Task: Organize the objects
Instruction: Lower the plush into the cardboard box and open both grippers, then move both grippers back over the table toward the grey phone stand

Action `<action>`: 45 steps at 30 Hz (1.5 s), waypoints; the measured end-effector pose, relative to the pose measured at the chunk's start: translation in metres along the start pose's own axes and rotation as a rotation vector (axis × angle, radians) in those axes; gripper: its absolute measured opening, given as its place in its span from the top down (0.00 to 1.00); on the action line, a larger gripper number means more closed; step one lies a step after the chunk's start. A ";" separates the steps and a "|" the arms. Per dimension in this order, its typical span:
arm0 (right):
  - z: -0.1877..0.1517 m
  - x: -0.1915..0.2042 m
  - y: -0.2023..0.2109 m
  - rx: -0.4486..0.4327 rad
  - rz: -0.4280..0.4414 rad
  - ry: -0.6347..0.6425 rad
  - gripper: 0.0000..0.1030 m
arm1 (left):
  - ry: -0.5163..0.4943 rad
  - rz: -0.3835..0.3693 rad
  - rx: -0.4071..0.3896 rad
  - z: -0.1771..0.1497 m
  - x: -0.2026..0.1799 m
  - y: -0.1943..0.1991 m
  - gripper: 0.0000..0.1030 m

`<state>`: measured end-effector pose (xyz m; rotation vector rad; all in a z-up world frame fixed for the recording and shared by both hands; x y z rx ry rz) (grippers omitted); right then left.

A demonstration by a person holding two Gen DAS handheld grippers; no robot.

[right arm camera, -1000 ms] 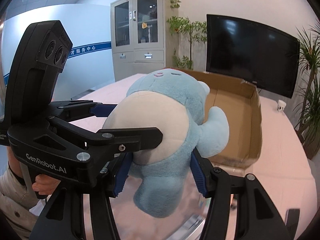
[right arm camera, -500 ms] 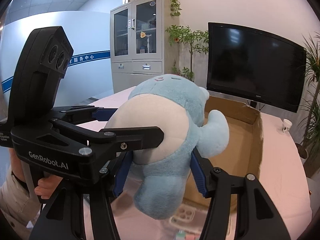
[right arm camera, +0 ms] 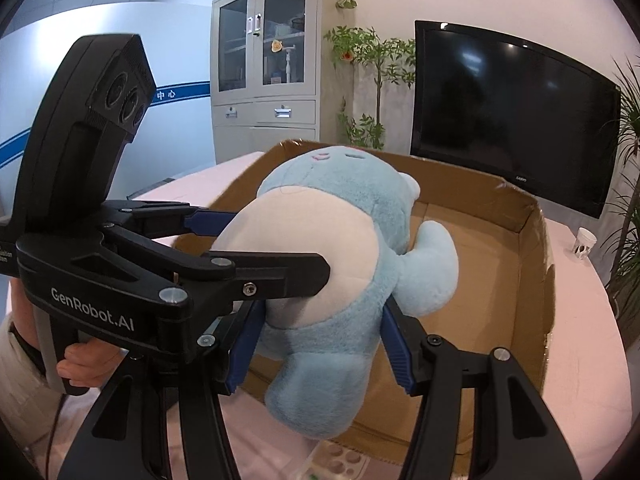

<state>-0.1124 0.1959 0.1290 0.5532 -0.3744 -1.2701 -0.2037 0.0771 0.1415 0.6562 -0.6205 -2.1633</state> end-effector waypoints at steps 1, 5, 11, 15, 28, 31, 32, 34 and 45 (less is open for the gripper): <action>-0.002 -0.002 -0.003 0.008 -0.003 0.000 0.47 | -0.005 0.005 0.007 -0.001 0.001 -0.005 0.17; -0.006 -0.005 -0.015 0.039 -0.013 -0.005 0.47 | -0.008 0.023 0.028 -0.008 0.005 -0.024 0.17; -0.012 -0.011 -0.037 0.126 -0.042 -0.016 0.47 | 0.001 0.045 0.091 -0.027 0.009 -0.052 0.17; -0.015 -0.001 -0.041 0.155 -0.049 0.024 0.48 | -0.032 0.065 0.127 -0.034 -0.001 -0.065 0.21; -0.014 0.000 -0.034 0.227 -0.067 0.031 0.26 | -0.026 0.149 0.164 -0.028 -0.018 -0.058 0.15; -0.007 -0.003 -0.018 0.192 -0.080 -0.004 0.24 | -0.038 0.153 0.109 -0.020 -0.031 -0.036 0.09; -0.006 -0.006 -0.013 0.190 -0.077 -0.020 0.24 | -0.041 0.154 0.089 -0.018 -0.036 -0.027 0.07; -0.003 -0.007 -0.002 0.181 -0.098 -0.048 0.23 | -0.073 0.129 0.050 -0.015 -0.052 -0.009 0.01; -0.066 -0.028 0.088 0.208 -0.177 -0.239 0.20 | -0.319 0.008 0.139 -0.043 -0.132 0.008 0.00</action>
Point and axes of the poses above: each gripper's, at about its wrist camera, not at the fingertips, and y roughly against the way its jaws point, x to its left, z to its top, the point moved 3 cm from there along -y, roughly the way its jaws point, and after that the axes turned 5 degrees about x, right-handed, at the moved point
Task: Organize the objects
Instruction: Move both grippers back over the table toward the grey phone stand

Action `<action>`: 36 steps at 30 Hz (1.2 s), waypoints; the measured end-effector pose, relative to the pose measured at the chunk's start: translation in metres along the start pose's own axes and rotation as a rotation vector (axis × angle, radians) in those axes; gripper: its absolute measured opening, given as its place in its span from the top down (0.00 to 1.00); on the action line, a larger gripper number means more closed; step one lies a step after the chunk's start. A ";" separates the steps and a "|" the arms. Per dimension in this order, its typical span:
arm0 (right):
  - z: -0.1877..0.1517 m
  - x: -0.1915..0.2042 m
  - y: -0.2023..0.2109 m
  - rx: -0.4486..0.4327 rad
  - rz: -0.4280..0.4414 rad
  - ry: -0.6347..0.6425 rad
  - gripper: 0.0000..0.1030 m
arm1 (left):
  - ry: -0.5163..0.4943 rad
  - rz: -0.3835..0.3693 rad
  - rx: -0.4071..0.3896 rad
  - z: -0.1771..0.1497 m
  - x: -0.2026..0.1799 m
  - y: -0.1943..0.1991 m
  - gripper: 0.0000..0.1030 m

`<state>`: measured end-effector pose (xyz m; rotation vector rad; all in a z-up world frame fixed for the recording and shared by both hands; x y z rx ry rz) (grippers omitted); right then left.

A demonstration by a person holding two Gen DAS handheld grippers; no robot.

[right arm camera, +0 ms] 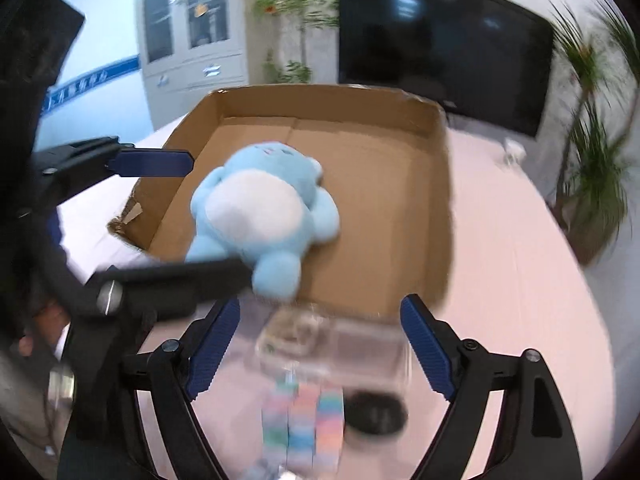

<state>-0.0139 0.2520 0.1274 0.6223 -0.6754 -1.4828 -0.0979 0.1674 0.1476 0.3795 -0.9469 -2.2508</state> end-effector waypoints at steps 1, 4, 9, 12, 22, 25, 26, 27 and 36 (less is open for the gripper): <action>-0.009 -0.005 0.003 0.002 0.004 -0.031 0.20 | -0.011 -0.014 0.015 0.000 -0.007 -0.004 0.00; -0.052 -0.018 0.009 0.023 0.034 -0.130 0.20 | -0.085 -0.066 0.070 -0.005 -0.037 -0.013 0.00; -0.125 -0.013 0.015 0.061 0.072 -0.258 0.20 | -0.212 -0.109 0.093 -0.019 -0.075 -0.011 0.00; -0.160 0.002 0.016 0.067 0.093 -0.332 0.20 | -0.242 -0.119 0.096 -0.021 -0.084 -0.012 0.00; -0.191 0.056 0.014 0.138 0.043 0.034 0.42 | -0.278 -0.163 0.152 -0.082 -0.094 -0.014 0.00; -0.200 0.016 0.025 0.117 0.050 -0.088 0.40 | -0.270 -0.145 0.198 -0.114 -0.086 -0.019 0.00; -0.201 0.004 0.028 0.109 0.023 -0.145 0.40 | -0.262 -0.134 0.213 -0.123 -0.083 -0.021 0.01; -0.202 -0.006 0.030 0.104 -0.006 -0.206 0.39 | -0.251 -0.125 0.223 -0.132 -0.078 -0.022 0.00; -0.177 0.060 0.009 0.062 -0.027 -0.108 0.13 | -0.151 -0.130 0.253 -0.151 -0.039 -0.018 0.01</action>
Point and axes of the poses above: each gripper's, at about its wrist camera, not at the fingertips, and y roughly against the way its jaws point, x to its left, z to its top, the point moved 3 cm from there along -y, roughly the way its jaws point, and after that the axes turned 5 degrees about x, right-handed, at the moved point
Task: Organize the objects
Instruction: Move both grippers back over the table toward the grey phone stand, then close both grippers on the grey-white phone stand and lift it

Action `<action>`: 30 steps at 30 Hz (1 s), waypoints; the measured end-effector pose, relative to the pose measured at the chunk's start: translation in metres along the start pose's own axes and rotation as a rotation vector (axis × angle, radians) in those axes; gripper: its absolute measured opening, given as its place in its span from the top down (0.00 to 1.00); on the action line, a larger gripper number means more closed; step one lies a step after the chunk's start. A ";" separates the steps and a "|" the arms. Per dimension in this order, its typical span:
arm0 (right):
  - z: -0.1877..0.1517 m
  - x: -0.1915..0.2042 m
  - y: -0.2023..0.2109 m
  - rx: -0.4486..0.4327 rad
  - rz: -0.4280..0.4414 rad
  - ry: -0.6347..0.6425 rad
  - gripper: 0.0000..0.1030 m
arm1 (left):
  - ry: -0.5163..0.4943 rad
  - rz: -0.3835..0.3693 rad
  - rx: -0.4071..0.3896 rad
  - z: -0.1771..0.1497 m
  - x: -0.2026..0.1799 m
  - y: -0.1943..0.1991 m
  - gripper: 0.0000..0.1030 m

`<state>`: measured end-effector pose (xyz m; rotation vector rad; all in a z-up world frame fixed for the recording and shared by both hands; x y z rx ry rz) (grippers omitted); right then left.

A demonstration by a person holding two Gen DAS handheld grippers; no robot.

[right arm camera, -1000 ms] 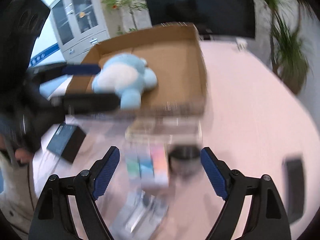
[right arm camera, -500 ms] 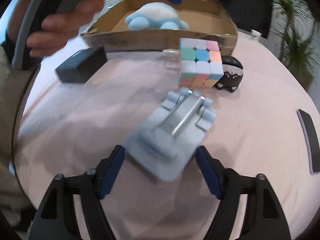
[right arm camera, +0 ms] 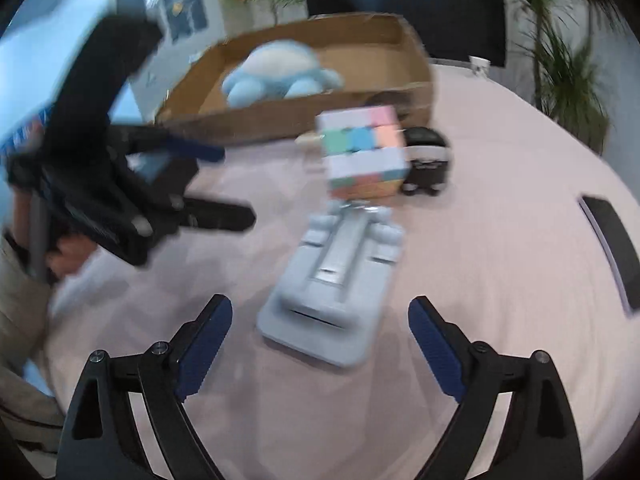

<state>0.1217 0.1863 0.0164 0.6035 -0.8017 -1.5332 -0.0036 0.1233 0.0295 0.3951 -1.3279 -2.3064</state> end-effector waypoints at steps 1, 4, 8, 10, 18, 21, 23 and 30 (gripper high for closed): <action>0.001 0.002 -0.007 0.019 -0.014 0.002 0.19 | 0.003 0.001 0.001 -0.002 0.003 0.001 0.01; 0.004 0.000 -0.014 0.041 -0.055 0.029 0.29 | 0.024 0.011 0.015 -0.010 0.013 0.003 0.01; -0.002 0.026 -0.015 0.064 0.100 0.240 0.29 | 0.059 -0.035 0.035 -0.014 0.026 -0.002 0.01; -0.015 0.040 -0.007 0.060 0.204 0.406 0.32 | 0.051 -0.044 0.053 -0.016 0.026 -0.008 0.01; -0.008 -0.058 0.002 0.011 0.156 -0.051 0.27 | 0.052 -0.075 0.080 -0.018 0.014 -0.017 0.00; -0.005 -0.054 0.000 0.007 0.176 -0.066 0.27 | 0.107 -0.016 0.104 -0.020 0.016 -0.013 0.01; 0.008 -0.047 -0.009 0.015 0.180 -0.011 0.30 | 0.156 0.022 0.103 -0.030 0.015 -0.005 0.01; 0.019 -0.020 -0.029 0.072 0.207 0.130 0.49 | 0.329 -0.032 0.025 -0.063 0.006 -0.002 0.12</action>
Point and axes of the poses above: each gripper's, at about its wrist camera, not at the fingertips, and y roughly against the way its jaws point, x to its left, z to its top, the point moved 3 cm from there along -y, roughly the way its jaws point, and after that the axes turned 5 degrees about x, right-handed, at the moved point
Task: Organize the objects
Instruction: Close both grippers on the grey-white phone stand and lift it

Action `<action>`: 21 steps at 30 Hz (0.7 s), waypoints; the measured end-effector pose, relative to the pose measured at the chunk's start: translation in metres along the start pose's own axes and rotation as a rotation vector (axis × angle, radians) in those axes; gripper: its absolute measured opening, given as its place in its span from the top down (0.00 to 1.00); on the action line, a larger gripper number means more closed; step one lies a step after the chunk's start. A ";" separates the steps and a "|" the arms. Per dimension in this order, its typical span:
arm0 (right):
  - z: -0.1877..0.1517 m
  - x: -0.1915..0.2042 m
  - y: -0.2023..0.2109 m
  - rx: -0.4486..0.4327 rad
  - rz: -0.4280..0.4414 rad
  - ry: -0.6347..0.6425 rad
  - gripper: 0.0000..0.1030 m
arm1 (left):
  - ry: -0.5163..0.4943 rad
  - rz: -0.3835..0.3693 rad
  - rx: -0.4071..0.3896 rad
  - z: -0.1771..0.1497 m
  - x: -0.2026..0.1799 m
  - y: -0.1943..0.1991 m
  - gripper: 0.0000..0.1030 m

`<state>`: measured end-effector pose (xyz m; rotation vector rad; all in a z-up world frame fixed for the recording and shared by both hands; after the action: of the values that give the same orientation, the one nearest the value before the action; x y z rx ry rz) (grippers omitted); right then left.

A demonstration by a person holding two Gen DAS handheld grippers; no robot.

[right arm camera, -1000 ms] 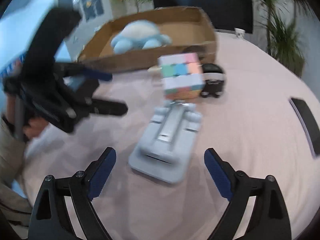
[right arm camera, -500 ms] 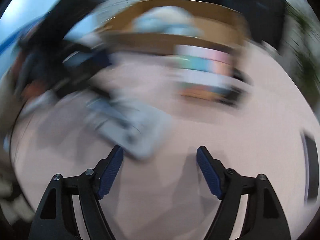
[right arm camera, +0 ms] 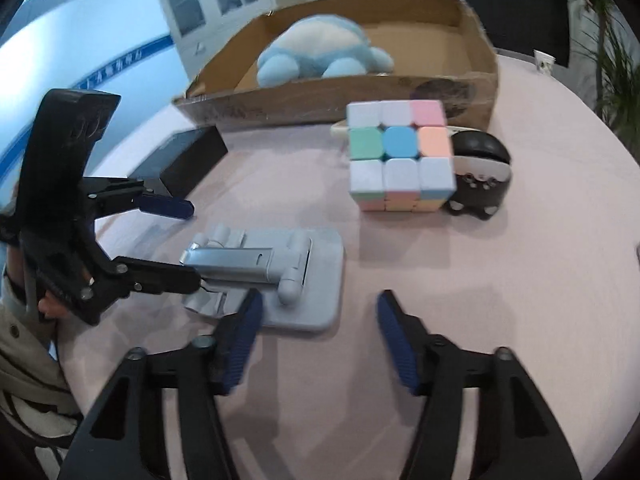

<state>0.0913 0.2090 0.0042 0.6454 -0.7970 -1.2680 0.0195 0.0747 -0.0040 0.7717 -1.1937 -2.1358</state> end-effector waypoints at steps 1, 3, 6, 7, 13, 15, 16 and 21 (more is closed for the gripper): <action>0.002 0.000 -0.002 0.002 0.007 -0.002 0.52 | 0.001 -0.008 -0.009 0.000 -0.002 0.001 0.23; 0.003 -0.001 -0.003 -0.001 0.014 -0.015 0.53 | -0.002 -0.029 -0.022 -0.001 -0.008 0.002 0.33; 0.007 0.002 -0.006 -0.008 0.013 -0.019 0.54 | -0.029 0.024 -0.055 -0.003 -0.014 0.002 0.36; 0.007 0.004 -0.007 -0.008 0.018 -0.013 0.54 | -0.031 0.023 -0.054 -0.003 -0.014 0.001 0.36; 0.008 0.017 -0.011 0.006 0.024 0.040 0.42 | -0.021 0.011 -0.043 -0.002 -0.007 0.000 0.28; 0.007 0.017 -0.011 0.011 0.019 0.049 0.42 | -0.021 -0.010 -0.023 -0.005 -0.011 0.002 0.28; 0.007 0.016 -0.010 0.017 0.019 0.045 0.45 | -0.025 -0.024 -0.017 -0.008 -0.012 0.002 0.28; 0.007 0.008 -0.006 0.019 0.014 -0.018 0.62 | -0.055 0.028 -0.042 -0.017 -0.022 0.002 0.37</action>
<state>0.0834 0.1997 0.0045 0.6441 -0.8279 -1.2565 0.0467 0.0800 -0.0046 0.6774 -1.1770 -2.1647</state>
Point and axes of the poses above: each gripper's, at about its wrist camera, not at the fingertips, and y roughly against the way its jaws point, x to its left, z to its top, the point moved 3 cm from there along -y, roughly the way its jaws point, and after that the axes turned 5 degrees about x, right-handed, at the moved point
